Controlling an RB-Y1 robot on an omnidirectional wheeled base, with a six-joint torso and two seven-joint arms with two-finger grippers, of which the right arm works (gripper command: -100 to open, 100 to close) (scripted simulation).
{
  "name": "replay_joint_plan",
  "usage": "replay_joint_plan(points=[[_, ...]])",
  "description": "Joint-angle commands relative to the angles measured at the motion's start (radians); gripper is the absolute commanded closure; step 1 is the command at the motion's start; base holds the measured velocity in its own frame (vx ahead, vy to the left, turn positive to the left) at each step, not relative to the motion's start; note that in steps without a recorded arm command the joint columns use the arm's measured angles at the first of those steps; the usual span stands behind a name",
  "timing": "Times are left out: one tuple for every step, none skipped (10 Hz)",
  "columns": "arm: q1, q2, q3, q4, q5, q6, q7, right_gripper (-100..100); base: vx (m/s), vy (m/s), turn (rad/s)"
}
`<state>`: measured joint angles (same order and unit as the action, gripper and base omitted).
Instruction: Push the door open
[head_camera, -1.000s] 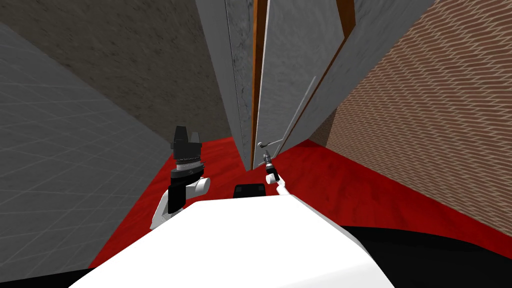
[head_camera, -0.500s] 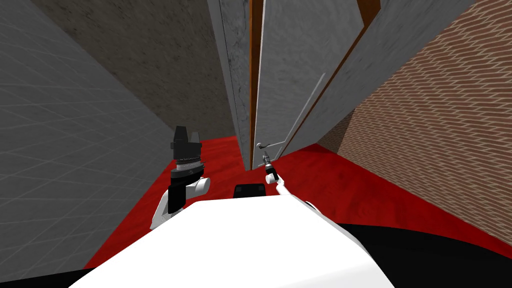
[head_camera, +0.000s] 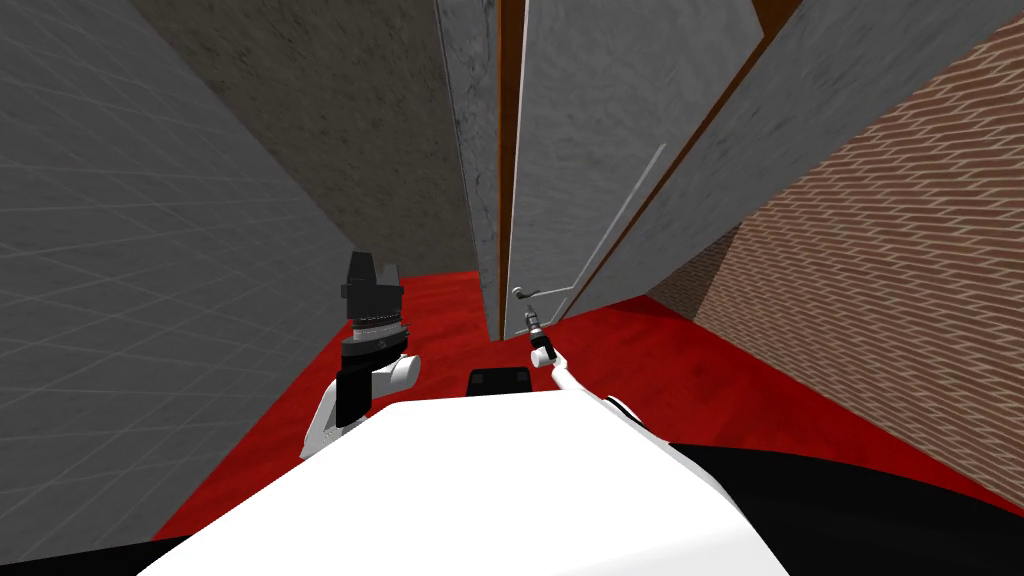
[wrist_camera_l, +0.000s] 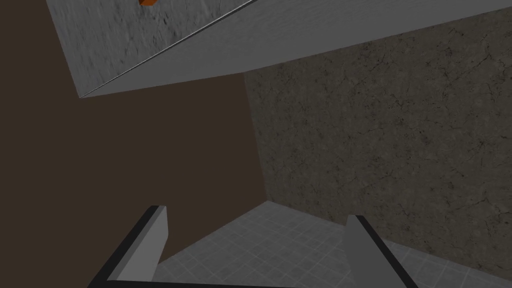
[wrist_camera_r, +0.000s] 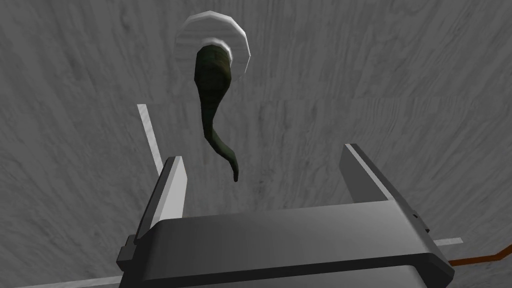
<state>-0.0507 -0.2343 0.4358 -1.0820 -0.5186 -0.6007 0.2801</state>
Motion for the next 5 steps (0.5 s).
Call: replay_joint_plan(points=[[-0.016, -0.003, 0.012, 0.03, -0.013, -0.002, 0.007, -100, -0.018, -0.162, 0.155], [-0.025, -0.005, 0.02, 0.05, -0.021, -0.003, 0.012, -100, -0.003, -0.139, 0.195], [-0.034, -0.007, 0.027, 0.068, -0.029, -0.005, 0.016, -100, -0.01, -0.152, 0.186], [-0.04, -0.008, 0.032, 0.079, -0.034, -0.005, 0.019, -100, -0.016, -0.156, 0.128], [-0.049, -0.01, 0.04, 0.097, -0.042, -0.006, 0.023, -100, -0.023, -0.149, 0.185]])
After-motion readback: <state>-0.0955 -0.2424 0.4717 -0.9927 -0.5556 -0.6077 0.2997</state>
